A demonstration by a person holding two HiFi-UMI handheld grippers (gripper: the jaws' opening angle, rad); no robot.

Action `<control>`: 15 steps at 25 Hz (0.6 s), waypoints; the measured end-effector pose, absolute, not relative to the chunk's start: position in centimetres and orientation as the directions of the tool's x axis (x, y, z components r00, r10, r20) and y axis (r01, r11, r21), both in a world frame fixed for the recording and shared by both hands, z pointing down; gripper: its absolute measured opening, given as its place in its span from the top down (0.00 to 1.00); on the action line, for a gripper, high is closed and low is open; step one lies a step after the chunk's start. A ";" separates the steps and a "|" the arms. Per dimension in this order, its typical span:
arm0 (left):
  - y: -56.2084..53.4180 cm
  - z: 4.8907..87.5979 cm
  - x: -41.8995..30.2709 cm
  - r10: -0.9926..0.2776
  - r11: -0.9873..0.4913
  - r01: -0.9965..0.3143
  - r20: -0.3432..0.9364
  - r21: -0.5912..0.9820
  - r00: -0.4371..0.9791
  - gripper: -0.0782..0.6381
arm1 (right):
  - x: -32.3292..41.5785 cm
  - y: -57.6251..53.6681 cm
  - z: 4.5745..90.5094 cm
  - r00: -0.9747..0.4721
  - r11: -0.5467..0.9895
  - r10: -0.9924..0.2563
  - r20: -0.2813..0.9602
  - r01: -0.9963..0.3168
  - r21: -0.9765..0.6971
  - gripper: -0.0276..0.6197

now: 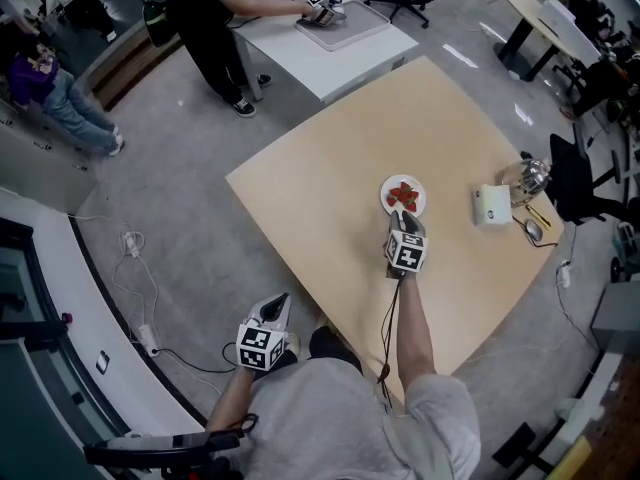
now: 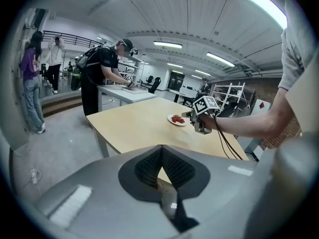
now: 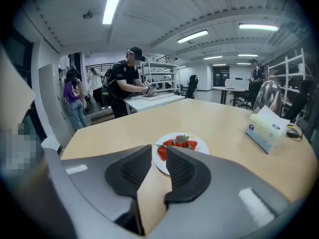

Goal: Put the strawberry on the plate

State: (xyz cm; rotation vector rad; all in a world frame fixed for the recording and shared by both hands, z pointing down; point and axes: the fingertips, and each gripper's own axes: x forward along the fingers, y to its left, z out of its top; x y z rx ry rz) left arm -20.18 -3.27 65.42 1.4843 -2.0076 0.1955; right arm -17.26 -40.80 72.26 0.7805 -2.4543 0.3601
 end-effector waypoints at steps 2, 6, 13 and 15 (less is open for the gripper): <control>-3.1 64.5 -20.3 -0.822 0.337 -0.913 0.544 0.230 -0.167 0.86 | -16.5 -40.0 70.9 -0.693 0.794 -0.472 0.545 -0.603 -0.079 0.83; -3.0 63.2 -20.4 -0.842 0.307 -0.926 0.517 0.219 -0.157 0.86 | -14.6 -38.5 68.6 -0.695 0.780 -0.501 0.515 -0.620 -0.077 0.88; -3.6 62.0 -19.5 -0.875 0.238 -0.948 0.471 0.212 -0.114 0.86 | -11.7 -35.4 65.5 -0.713 0.767 -0.537 0.451 -0.635 -0.090 0.93; -3.7 61.5 -19.2 -0.881 0.219 -0.952 0.463 0.212 -0.100 0.86 | -11.1 -34.4 64.4 -0.719 0.761 -0.546 0.430 -0.641 -0.105 0.93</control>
